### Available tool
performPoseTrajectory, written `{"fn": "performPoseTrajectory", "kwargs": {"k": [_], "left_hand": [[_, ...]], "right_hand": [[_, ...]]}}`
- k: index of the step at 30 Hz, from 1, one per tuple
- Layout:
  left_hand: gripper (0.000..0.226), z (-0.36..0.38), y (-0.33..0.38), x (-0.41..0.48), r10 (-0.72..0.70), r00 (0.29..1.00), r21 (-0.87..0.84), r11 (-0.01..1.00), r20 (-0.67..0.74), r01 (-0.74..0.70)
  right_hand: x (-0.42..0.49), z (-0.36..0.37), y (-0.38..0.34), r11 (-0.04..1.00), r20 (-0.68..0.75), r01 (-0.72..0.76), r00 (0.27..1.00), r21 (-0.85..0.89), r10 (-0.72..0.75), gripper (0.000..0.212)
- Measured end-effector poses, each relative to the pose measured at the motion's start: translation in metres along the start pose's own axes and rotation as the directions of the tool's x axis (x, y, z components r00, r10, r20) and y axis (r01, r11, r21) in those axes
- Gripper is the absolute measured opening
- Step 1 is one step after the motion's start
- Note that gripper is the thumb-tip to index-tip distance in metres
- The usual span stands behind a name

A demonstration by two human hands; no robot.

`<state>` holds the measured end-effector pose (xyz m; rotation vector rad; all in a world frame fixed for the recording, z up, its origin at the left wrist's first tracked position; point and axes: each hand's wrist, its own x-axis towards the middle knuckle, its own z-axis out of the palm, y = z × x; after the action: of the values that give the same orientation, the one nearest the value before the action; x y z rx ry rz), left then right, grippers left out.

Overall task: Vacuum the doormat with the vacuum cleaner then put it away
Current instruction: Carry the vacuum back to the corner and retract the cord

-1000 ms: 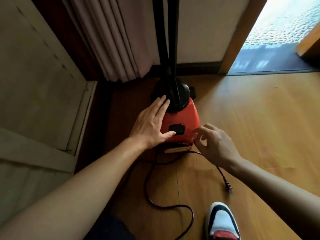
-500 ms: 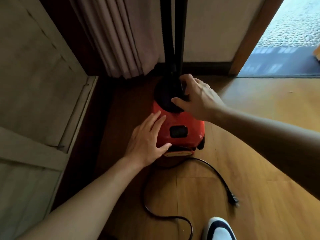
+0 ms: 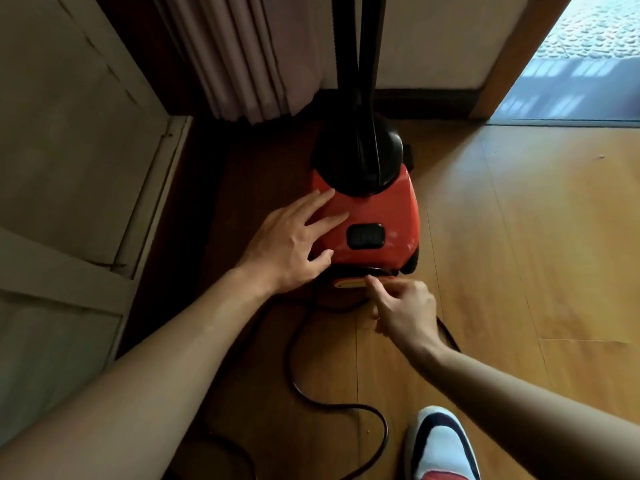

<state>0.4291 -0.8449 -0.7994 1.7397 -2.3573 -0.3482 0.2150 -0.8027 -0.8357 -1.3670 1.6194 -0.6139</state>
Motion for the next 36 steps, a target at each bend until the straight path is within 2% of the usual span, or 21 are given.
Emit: {"fn": "performPoseTrajectory", "kwargs": {"k": [2,3,5,8,10,15,18,21,26,30,33,36], "left_hand": [[0.066,0.000,0.000,-0.001,0.000,1.000,0.011,1.000,0.004,0.000],[0.066,0.001,0.001,0.000,-0.004,1.000,0.019,1.000,0.010,0.003],[0.064,-0.002,0.002,0.001,0.018,1.000,0.055,0.998,-0.025,-0.017],[0.065,-0.016,0.005,0.010,0.128,0.979,0.139,0.985,-0.159,-0.106],[0.074,-0.028,0.005,0.020,0.194,0.963,0.181,0.970,-0.184,-0.161],[0.092,-0.034,0.000,0.040,0.279,0.960,0.263,0.924,0.027,-0.276],[0.094,-0.032,-0.001,0.044,0.277,0.960,0.276,0.922,0.026,-0.273],[0.095,-0.030,0.001,0.045,0.259,0.966,0.285,0.926,-0.003,-0.247],[0.092,-0.028,-0.001,0.044,0.253,0.967,0.271,0.933,-0.033,-0.235],[0.091,-0.025,0.000,0.043,0.241,0.970,0.240,0.945,-0.046,-0.223],[0.099,-0.022,-0.001,0.043,0.240,0.970,0.226,0.947,-0.036,-0.226],[0.108,-0.016,-0.001,0.045,0.244,0.969,0.190,0.954,-0.037,-0.232]], "right_hand": [[-0.009,0.013,0.002,0.908,0.107,-0.296,0.955,0.297,0.276,0.026],[-0.011,0.019,0.002,0.827,0.173,-0.385,0.923,0.409,0.344,0.023],[-0.014,0.030,-0.002,0.663,0.276,-0.477,0.878,0.577,0.392,0.025],[-0.016,0.049,-0.009,0.536,0.342,-0.526,0.846,0.660,0.409,0.032],[-0.014,0.061,-0.014,0.510,0.373,-0.540,0.838,0.669,0.398,0.033],[-0.003,0.089,-0.014,0.492,0.372,-0.566,0.817,0.661,0.440,0.031],[0.002,0.101,-0.008,0.512,0.378,-0.566,0.820,0.646,0.430,0.033],[0.004,0.104,0.001,0.574,0.365,-0.557,0.830,0.600,0.423,0.029],[0.015,0.092,0.029,0.728,0.287,-0.596,0.803,0.339,0.523,0.030],[0.028,0.059,0.052,0.816,0.161,-0.545,0.838,0.192,0.522,0.029],[0.036,0.028,0.060,0.896,0.080,-0.437,0.898,0.072,0.432,0.030],[0.038,0.003,0.064,0.965,0.017,-0.169,0.984,-0.202,0.176,0.027]]}}
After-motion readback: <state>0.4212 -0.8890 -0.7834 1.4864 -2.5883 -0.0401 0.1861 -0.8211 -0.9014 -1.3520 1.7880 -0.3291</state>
